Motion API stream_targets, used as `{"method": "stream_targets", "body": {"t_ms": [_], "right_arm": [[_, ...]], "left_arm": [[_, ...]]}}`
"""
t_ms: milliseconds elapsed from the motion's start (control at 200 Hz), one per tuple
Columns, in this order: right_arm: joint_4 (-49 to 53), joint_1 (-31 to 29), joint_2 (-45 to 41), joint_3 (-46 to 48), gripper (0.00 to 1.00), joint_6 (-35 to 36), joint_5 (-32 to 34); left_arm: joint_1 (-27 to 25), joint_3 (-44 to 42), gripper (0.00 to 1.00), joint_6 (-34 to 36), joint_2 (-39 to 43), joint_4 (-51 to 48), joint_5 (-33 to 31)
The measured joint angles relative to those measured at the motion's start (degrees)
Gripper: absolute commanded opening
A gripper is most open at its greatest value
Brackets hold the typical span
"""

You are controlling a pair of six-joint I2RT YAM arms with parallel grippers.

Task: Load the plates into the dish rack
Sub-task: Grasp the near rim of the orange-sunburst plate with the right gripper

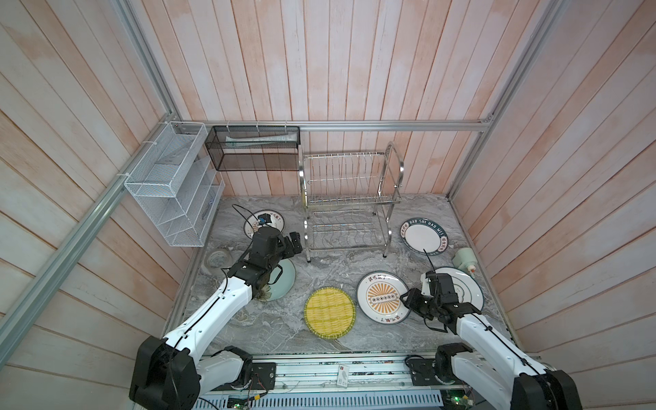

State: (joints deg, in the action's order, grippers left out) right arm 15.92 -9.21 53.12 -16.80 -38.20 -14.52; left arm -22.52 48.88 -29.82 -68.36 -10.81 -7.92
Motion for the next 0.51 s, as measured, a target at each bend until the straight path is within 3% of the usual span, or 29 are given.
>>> {"method": "stream_targets", "body": {"t_ms": [505], "right_arm": [[-6.5, 0.0, 1.1, 2.7, 0.21, -1.3, -1.5]], "left_arm": [[0.0, 1.9, 1.00, 0.0, -0.4, -0.5, 3.7]]}}
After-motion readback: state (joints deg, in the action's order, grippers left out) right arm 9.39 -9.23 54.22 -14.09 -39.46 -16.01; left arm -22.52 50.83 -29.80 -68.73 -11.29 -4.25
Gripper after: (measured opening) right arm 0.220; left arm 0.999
